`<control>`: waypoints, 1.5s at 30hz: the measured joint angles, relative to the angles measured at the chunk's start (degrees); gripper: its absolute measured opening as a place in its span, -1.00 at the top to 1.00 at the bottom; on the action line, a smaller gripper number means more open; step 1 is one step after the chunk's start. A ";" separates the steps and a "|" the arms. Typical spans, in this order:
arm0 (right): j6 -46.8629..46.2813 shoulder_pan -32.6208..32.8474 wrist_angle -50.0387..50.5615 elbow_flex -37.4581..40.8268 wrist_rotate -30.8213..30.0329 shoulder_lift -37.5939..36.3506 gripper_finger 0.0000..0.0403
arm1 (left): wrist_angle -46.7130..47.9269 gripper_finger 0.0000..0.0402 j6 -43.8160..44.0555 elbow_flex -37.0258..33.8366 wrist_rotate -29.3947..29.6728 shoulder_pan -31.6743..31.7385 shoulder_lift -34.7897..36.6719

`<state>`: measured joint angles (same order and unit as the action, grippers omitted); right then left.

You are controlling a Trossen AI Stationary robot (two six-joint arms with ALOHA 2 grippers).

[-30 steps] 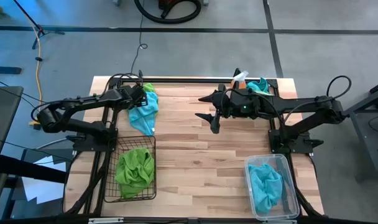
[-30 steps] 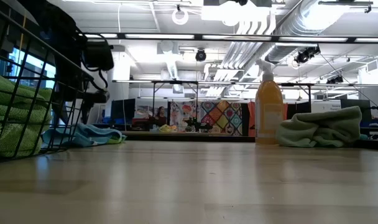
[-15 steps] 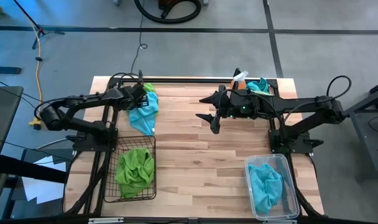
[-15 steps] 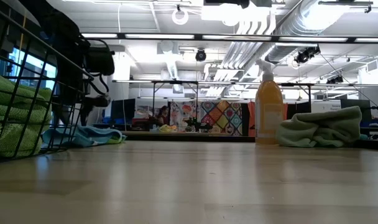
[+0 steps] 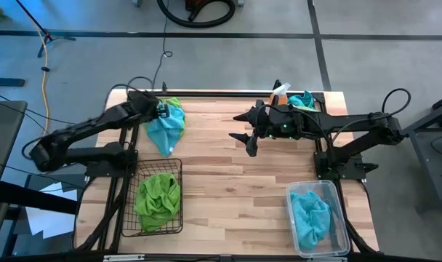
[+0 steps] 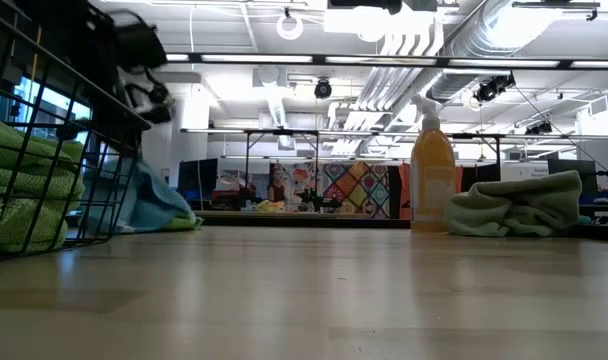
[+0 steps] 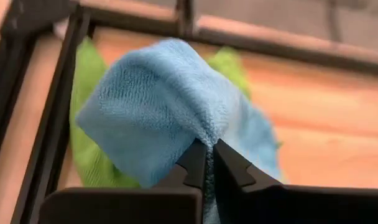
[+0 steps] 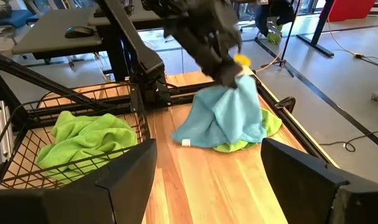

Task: Sort microfiber towel by color & place in baskets
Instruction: Put the blue microfiber cloth into the transparent bin

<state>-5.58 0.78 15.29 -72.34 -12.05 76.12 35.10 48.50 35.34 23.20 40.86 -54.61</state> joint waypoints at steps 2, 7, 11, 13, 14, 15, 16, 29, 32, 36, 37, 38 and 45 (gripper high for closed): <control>-0.01 0.00 0.00 0.00 0.00 0.00 -0.42 | -0.37 0.99 -1.56 0.97 0.05 0.00 3.90; 0.00 0.00 -0.01 0.00 0.00 0.00 -0.42 | -3.81 1.00 -9.55 5.04 -0.61 -0.32 11.66; 0.00 0.00 -0.02 0.00 0.00 0.00 -0.42 | -7.76 1.00 -15.37 9.41 -0.87 -1.39 15.35; 0.00 0.00 -0.02 0.00 0.00 0.00 -0.42 | -8.42 1.00 -17.78 11.68 -0.92 -1.82 16.23; 0.00 0.00 -0.02 0.00 0.00 0.00 -0.42 | -8.44 1.00 -18.81 12.82 -0.95 -2.00 16.46; 0.01 0.00 -0.04 0.00 0.00 0.00 -0.42 | -8.40 1.00 -19.80 13.93 -1.39 -2.19 16.64; 0.01 0.00 -0.04 0.00 0.00 0.00 -0.42 | -8.46 1.00 -20.96 15.03 -1.87 -2.41 16.75; 1.51 0.00 -0.04 0.00 0.00 0.00 -0.42 | -13.86 1.00 -29.62 17.90 -13.34 -8.46 16.38; 1.88 0.00 -0.04 0.00 0.00 0.00 -0.42 | -17.26 1.00 -30.15 17.85 -18.23 -12.97 15.85; 2.99 0.00 -0.04 0.00 0.11 -0.08 -0.42 | -22.63 1.00 -31.26 17.85 -18.73 -20.75 14.84; 3.02 0.00 0.00 0.02 0.50 -0.30 -0.42 | -23.89 1.00 -31.24 17.85 -18.73 -22.77 14.39; 3.02 0.00 -0.13 0.02 0.80 -0.48 -0.42 | -24.99 1.00 -31.24 17.85 -18.73 -24.85 13.80; 0.89 0.00 -3.55 0.02 7.86 -2.01 -0.42 | -32.94 1.00 -33.83 17.85 -17.95 -38.64 7.31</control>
<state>-4.69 0.78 11.73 -72.31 -4.19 74.11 2.16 14.67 53.19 5.25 2.22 -47.30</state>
